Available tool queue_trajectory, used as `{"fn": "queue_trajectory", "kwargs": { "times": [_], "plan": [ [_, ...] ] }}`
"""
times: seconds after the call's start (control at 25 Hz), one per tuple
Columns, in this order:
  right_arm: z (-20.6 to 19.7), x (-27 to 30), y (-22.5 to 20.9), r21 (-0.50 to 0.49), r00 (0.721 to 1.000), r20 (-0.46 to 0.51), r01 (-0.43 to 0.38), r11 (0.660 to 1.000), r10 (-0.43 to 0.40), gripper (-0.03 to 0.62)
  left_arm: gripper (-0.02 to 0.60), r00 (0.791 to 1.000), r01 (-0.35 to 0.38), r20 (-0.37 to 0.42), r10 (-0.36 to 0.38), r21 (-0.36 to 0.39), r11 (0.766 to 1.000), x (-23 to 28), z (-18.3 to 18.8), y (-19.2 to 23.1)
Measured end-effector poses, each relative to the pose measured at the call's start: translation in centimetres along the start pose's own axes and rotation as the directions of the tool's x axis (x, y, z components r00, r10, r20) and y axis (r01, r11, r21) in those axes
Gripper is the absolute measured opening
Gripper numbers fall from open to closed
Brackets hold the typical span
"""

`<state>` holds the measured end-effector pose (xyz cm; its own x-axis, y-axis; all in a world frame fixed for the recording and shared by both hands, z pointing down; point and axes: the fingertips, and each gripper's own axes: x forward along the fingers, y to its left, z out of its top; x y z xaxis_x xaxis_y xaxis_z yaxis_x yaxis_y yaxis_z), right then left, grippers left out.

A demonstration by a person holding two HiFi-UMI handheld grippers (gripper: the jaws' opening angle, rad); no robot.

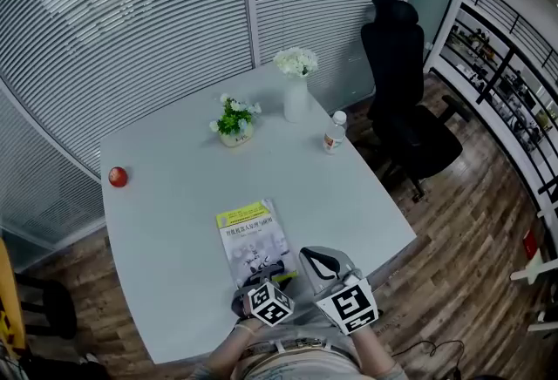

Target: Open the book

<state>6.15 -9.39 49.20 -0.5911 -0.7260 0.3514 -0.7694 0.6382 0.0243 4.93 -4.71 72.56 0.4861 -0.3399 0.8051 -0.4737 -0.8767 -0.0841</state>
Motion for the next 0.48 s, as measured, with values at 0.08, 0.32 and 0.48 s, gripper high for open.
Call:
{"fn": "queue_trajectory", "kwargs": {
  "times": [0.08,0.32,0.48],
  "plan": [
    [-0.2,0.1,-0.1,-0.002,1.000,0.005,-0.002,1.000,0.002,0.000,0.141,1.000,0.001,-0.001,-0.001,0.007,1.000,0.1,0.0,0.0],
    [-0.4,0.1,-0.2,0.002,1.000,0.004,0.000,1.000,0.000,0.000,0.141,0.999,0.010,0.039,-0.009,-0.016,1.000,-0.7,0.3,0.2],
    [-0.4,0.2,0.0,0.001,1.000,0.006,-0.006,1.000,0.006,0.000,0.141,0.998,0.016,0.068,-0.012,-0.057,0.998,-1.3,0.4,0.5]
  ]
}}
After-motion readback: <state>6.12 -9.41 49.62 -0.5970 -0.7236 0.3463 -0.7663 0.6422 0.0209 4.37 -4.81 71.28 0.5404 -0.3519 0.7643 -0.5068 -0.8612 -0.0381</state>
